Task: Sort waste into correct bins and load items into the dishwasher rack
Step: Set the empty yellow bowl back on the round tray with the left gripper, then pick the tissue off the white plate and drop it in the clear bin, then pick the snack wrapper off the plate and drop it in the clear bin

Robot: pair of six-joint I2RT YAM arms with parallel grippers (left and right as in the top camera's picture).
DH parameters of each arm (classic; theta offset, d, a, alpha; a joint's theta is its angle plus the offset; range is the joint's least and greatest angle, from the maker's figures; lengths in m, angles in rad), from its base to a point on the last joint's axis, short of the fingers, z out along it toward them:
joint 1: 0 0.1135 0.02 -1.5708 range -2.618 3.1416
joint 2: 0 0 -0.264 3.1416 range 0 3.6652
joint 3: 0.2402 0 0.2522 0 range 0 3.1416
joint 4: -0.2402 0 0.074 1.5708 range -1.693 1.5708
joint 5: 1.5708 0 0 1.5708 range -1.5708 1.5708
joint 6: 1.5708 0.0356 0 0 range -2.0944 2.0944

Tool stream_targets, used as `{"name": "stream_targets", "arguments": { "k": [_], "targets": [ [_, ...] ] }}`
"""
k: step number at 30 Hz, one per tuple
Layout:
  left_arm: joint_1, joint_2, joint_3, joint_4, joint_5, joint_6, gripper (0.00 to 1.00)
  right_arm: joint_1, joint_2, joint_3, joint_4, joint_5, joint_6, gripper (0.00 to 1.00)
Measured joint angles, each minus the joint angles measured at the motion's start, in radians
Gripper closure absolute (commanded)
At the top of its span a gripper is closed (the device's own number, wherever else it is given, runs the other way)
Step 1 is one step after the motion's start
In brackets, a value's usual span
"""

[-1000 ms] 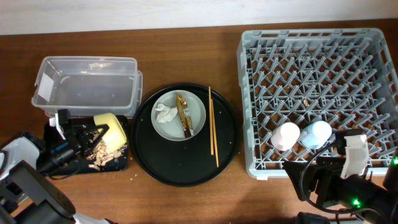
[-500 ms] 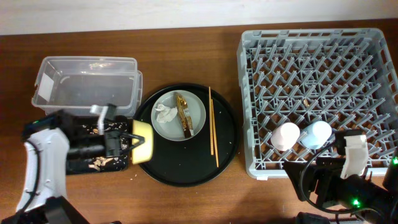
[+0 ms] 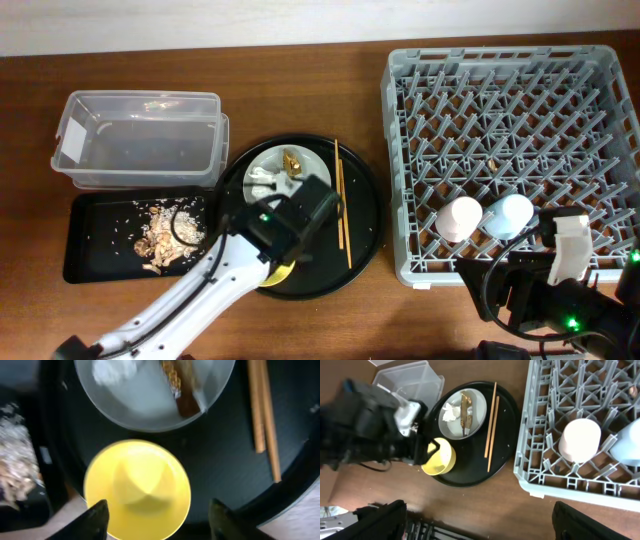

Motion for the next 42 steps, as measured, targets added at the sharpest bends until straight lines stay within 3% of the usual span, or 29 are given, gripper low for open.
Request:
{"name": "stream_targets", "arguments": {
  "k": [1,4,5,8,9,11,14,17,20,21,23,24,27,28,30,31,34,35,37,38,39,42],
  "targets": [
    [0.008,0.000,0.049,-0.014,-0.014,0.029,0.25,0.000,0.000,0.000,-0.002,0.000,0.001,0.07],
    [0.175,0.015,0.156,0.199,0.032,0.198,0.28,0.000,0.000,0.000,-0.004,0.000,0.001,0.07],
    [0.263,0.089,0.168,0.288,0.087,0.237,0.30,0.000,0.000,0.000,0.000,0.000,0.001,0.07],
    [0.380,0.335,0.163,0.360,0.187,0.303,0.33,0.000,0.003,0.000,-0.001,0.000,0.001,0.07],
    [0.380,0.383,0.162,0.384,0.191,0.311,0.46,0.000,0.003,0.000,0.001,0.000,0.001,0.07],
    [0.380,0.500,0.161,0.397,0.192,0.326,0.96,0.000,0.003,0.000,0.000,0.000,0.001,0.07],
    [0.380,0.521,0.164,0.335,0.199,0.329,1.00,0.000,0.003,0.000,0.000,0.000,0.001,0.07],
    [0.382,0.497,0.300,0.102,0.188,0.328,1.00,0.000,0.003,0.000,0.003,0.000,0.002,0.07],
    [0.472,0.334,0.445,0.137,0.093,0.328,1.00,0.000,0.003,0.000,0.002,0.000,0.001,0.07],
    [0.542,0.322,0.456,0.174,0.076,0.324,0.96,0.000,0.003,0.000,0.003,0.000,0.001,0.07],
    [0.687,0.352,0.453,0.270,0.093,0.317,0.01,0.000,0.003,0.000,0.002,0.000,0.001,0.07],
    [0.749,0.390,0.453,0.290,0.113,0.325,0.01,0.000,0.003,0.000,0.002,0.000,0.001,0.07],
    [0.755,0.419,0.463,0.184,0.225,0.363,0.11,0.000,0.003,0.000,0.002,0.000,0.001,0.07],
    [0.740,0.411,0.480,0.096,0.261,0.371,0.21,0.000,0.003,0.000,0.003,0.000,0.001,0.07],
    [0.658,0.360,0.484,-0.023,0.305,0.363,0.25,0.000,0.004,0.000,0.001,0.000,0.001,0.07],
    [0.560,0.345,0.476,-0.021,0.322,0.333,0.27,0.000,0.004,0.000,0.000,0.000,0.000,0.07],
    [0.352,0.390,0.248,0.238,0.328,0.230,0.38,0.000,0.003,0.000,0.000,0.000,0.001,0.07],
    [0.336,0.417,0.206,0.328,0.325,0.209,0.47,0.000,0.003,0.000,0.001,0.000,0.001,0.07],
    [0.303,0.481,0.186,0.364,0.325,0.183,0.71,0.000,0.003,0.000,0.001,0.000,0.001,0.07],
    [0.288,0.510,0.179,0.363,0.326,0.174,0.92,0.000,0.003,0.000,0.000,0.000,0.001,0.07],
    [0.282,0.526,0.174,0.361,0.326,0.167,1.00,0.000,0.003,0.000,0.000,0.000,0.001,0.07],
    [0.289,0.526,0.178,0.303,0.351,0.159,1.00,0.000,0.003,0.000,0.000,0.000,0.001,0.07]
  ]
}}
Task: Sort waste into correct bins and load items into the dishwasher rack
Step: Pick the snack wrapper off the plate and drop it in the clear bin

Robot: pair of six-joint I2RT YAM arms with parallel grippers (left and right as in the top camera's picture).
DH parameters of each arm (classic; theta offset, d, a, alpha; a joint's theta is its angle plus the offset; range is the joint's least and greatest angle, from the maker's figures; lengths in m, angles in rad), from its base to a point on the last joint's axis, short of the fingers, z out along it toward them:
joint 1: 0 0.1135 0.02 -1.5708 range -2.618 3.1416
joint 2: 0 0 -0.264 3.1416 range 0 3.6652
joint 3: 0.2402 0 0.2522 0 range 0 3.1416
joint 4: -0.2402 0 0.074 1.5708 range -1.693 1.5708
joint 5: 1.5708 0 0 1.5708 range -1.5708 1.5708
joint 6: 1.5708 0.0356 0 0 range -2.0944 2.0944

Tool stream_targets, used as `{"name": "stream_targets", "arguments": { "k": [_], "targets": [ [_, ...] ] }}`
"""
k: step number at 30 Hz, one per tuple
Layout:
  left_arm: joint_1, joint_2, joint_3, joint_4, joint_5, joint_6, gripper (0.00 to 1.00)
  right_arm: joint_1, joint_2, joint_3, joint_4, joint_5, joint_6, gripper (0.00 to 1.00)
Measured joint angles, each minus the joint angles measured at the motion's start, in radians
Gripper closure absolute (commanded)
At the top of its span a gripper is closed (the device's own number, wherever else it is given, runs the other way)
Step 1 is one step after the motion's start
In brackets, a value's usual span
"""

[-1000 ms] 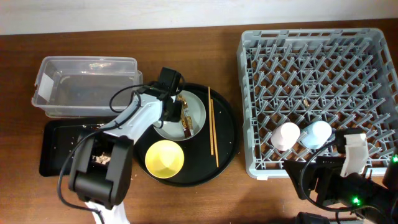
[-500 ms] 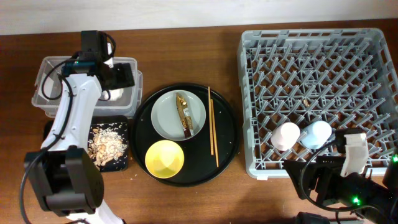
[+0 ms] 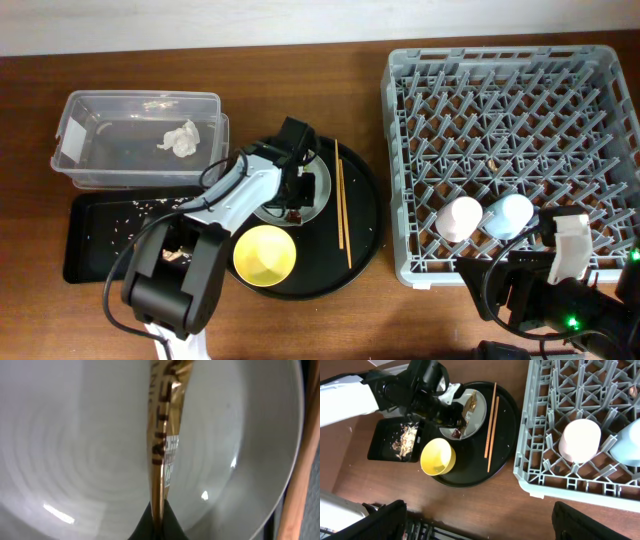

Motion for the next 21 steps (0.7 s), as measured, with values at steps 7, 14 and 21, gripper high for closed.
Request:
{"name": "stream_targets", "arguments": {
  "k": [7,14,21],
  "targets": [
    [0.384,-0.318,0.236,-0.076,-0.197,0.028,0.51,0.000,0.000,0.000,0.000,0.000,0.000,0.07],
    [0.447,-0.145,0.296,-0.227,-0.059,0.183,0.29,0.000,0.000,0.000,0.000,0.000,0.000,0.07],
    [-0.176,-0.101,0.233,-0.269,-0.063,-0.002,0.59,0.000,0.000,0.000,0.000,0.045,0.000,0.07]
  ]
}}
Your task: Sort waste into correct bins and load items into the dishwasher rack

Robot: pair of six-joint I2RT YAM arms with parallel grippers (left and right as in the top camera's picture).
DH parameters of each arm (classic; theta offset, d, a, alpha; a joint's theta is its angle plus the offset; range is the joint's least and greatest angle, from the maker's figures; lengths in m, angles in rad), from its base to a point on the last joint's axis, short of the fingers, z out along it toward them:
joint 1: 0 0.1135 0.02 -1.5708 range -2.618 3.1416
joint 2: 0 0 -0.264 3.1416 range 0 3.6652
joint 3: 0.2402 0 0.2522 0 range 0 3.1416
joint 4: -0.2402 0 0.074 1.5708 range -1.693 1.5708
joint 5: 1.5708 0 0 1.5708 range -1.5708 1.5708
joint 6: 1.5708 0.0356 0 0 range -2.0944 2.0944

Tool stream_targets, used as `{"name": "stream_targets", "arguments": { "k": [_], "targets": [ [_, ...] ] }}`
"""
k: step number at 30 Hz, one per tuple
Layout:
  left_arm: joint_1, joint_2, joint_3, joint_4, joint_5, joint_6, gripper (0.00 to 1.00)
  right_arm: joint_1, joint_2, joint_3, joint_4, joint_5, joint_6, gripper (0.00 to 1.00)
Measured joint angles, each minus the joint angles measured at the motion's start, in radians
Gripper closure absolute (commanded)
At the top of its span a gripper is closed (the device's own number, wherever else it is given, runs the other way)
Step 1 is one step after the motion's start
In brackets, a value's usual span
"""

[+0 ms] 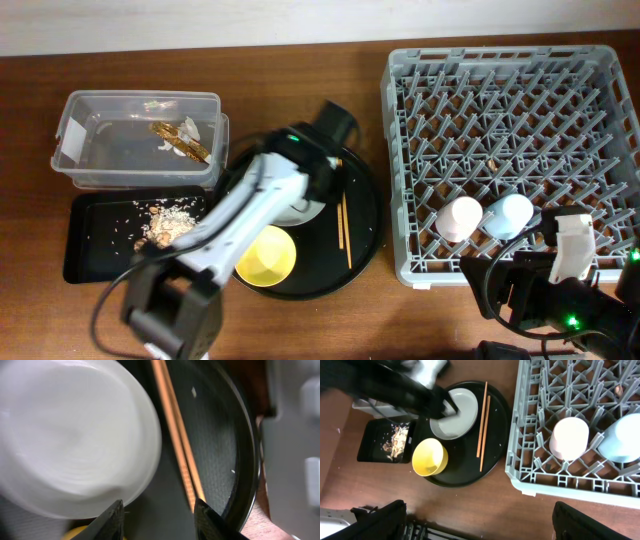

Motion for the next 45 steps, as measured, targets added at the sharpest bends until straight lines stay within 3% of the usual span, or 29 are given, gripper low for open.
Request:
{"name": "stream_targets", "arguments": {
  "k": [3,4,7,9,12,16,18,20,21,23,24,28,33,43,45],
  "targets": [
    [-0.110,0.143,-0.013,0.024,-0.014,-0.071,0.63,0.000,0.000,0.000,0.000,0.000,0.000,0.01],
    [-0.132,0.148,-0.016,0.013,-0.015,-0.086,0.59,0.000,0.000,0.000,-0.005,0.000,0.000,0.01],
    [-0.150,0.108,-0.017,-0.058,-0.012,-0.128,0.38,0.000,0.000,0.000,-0.015,0.000,0.000,0.01],
    [-0.150,-0.065,-0.027,-0.112,-0.023,-0.137,0.01,0.000,0.000,0.000,-0.016,0.001,0.000,0.02],
    [-0.201,-0.452,-0.018,-0.182,-0.098,-0.140,0.01,0.000,0.000,0.000,-0.017,0.001,0.000,0.02],
    [-0.209,-0.616,-0.019,-0.286,-0.177,-0.128,0.01,0.000,0.000,0.000,-0.016,0.001,0.000,0.01],
    [-0.188,-0.668,-0.028,-0.205,-0.246,-0.091,0.01,0.000,0.000,0.000,-0.018,0.000,0.000,0.01],
    [-0.117,-0.728,-0.076,0.004,-0.235,0.076,0.01,0.000,0.000,0.000,-0.018,0.001,0.000,0.01],
    [-0.009,-0.844,-0.156,0.099,-0.171,0.222,0.01,0.000,0.000,0.000,-0.017,0.001,0.000,0.01],
    [0.215,-1.078,-0.430,0.332,-0.003,0.352,0.01,0.001,0.001,0.001,-0.019,0.005,0.001,0.01],
    [0.262,-1.168,-0.534,0.407,0.052,0.390,0.01,0.001,0.000,0.001,-0.018,0.005,0.000,0.02],
    [0.380,-1.560,-1.054,0.657,0.156,0.496,0.01,0.001,0.001,0.001,-0.018,0.008,0.000,0.01],
    [0.395,-1.846,-1.500,0.929,0.165,0.509,0.01,0.001,0.001,0.001,-0.017,0.008,0.000,0.01],
    [0.410,-1.864,-1.543,0.930,0.166,0.509,0.01,0.001,0.001,0.001,-0.016,0.007,0.000,0.01],
    [0.410,-1.864,-1.543,0.930,0.165,0.509,0.01,0.001,0.001,0.000,0.089,0.001,0.000,0.02]
  ]
}}
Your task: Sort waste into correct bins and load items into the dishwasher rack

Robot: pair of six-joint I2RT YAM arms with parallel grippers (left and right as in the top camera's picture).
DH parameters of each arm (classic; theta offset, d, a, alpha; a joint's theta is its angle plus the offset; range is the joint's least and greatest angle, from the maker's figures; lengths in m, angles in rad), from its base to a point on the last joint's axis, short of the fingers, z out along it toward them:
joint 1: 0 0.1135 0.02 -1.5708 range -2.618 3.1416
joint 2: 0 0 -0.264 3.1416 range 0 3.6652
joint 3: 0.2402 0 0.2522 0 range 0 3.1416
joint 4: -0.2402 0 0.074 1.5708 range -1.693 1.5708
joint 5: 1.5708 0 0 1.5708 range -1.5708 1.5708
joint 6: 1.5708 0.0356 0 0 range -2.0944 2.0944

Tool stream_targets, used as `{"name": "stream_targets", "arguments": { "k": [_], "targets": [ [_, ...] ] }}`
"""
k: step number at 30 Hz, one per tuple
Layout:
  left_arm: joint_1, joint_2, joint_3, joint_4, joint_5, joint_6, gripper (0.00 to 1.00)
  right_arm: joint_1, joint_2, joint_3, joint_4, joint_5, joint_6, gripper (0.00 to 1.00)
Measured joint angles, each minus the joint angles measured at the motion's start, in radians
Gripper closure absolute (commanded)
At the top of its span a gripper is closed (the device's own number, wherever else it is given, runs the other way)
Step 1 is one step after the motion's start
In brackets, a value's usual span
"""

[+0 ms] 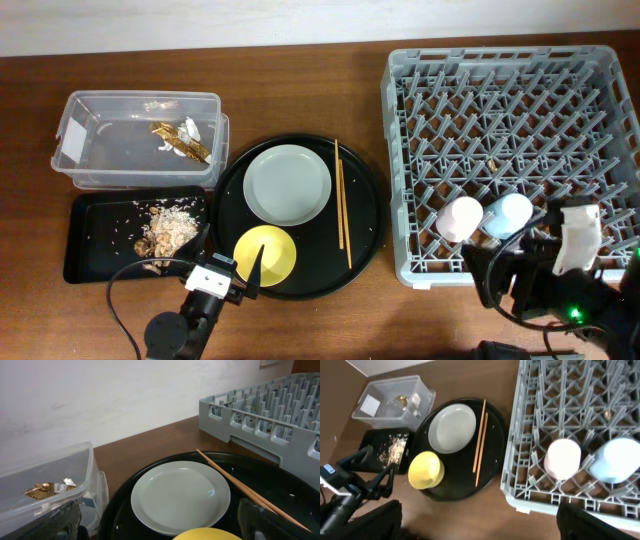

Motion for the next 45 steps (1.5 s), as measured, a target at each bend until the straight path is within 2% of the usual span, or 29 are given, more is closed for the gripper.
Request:
{"name": "stream_targets", "arguments": {
  "k": [3,7,8,9,11,15,17,18,20,24,27,29,30,35,39,42,45],
  "targets": [
    [0.000,0.000,0.000,0.000,0.000,0.000,0.01,0.000,0.005,-0.002,0.021,-0.077,0.021,0.02],
    [0.000,0.000,0.000,0.001,0.000,0.000,0.01,0.038,0.026,-0.237,-0.037,-0.079,-0.013,0.02],
    [0.000,0.000,0.000,0.000,0.000,0.000,0.01,0.120,0.081,-0.312,0.002,-0.061,-0.026,0.02],
    [0.000,-0.001,0.000,0.000,0.000,0.000,0.01,0.167,0.108,-0.314,0.032,-0.050,-0.028,0.02],
    [0.000,-0.004,0.000,0.001,0.002,0.000,0.01,0.396,0.271,-0.296,0.182,0.071,0.075,0.02],
    [0.000,-0.004,-0.001,0.001,0.001,0.000,0.01,0.733,0.531,-0.284,0.484,0.266,0.337,0.01],
    [0.000,-0.004,-0.001,0.001,0.001,0.000,0.01,0.830,0.699,-0.278,0.618,0.294,0.452,0.32],
    [0.000,-0.005,-0.001,0.002,0.000,0.000,0.01,0.854,0.768,-0.278,0.661,0.299,0.481,0.41],
    [0.000,-0.004,-0.001,0.002,0.000,0.000,0.01,0.874,0.953,-0.280,0.774,0.326,0.531,0.48],
    [0.000,-0.004,-0.001,0.002,0.000,0.000,0.01,0.874,1.071,-0.280,0.892,0.457,0.549,0.63],
    [0.000,-0.004,-0.001,0.002,0.000,0.000,0.01,0.874,1.102,-0.280,0.908,0.494,0.553,0.86],
    [0.000,-0.004,-0.001,0.002,0.000,0.000,0.01,0.874,1.105,-0.280,0.908,0.502,0.555,0.88],
    [0.000,-0.004,-0.001,0.002,0.000,0.000,0.00,0.874,1.105,-0.280,0.908,0.505,0.557,0.96],
    [0.000,-0.004,-0.001,0.002,0.000,0.000,0.01,0.874,1.092,-0.283,0.832,0.518,0.560,0.96],
    [0.000,-0.004,-0.001,0.002,0.000,0.000,0.01,0.874,0.824,-0.253,0.745,0.524,0.560,0.96],
    [0.000,-0.004,-0.001,0.002,0.000,0.000,0.01,0.886,0.740,-0.251,0.779,0.437,0.428,0.96],
    [0.000,-0.004,-0.001,0.002,0.000,0.000,0.00,0.924,0.743,-0.251,0.829,0.367,0.297,0.96]
  ]
}}
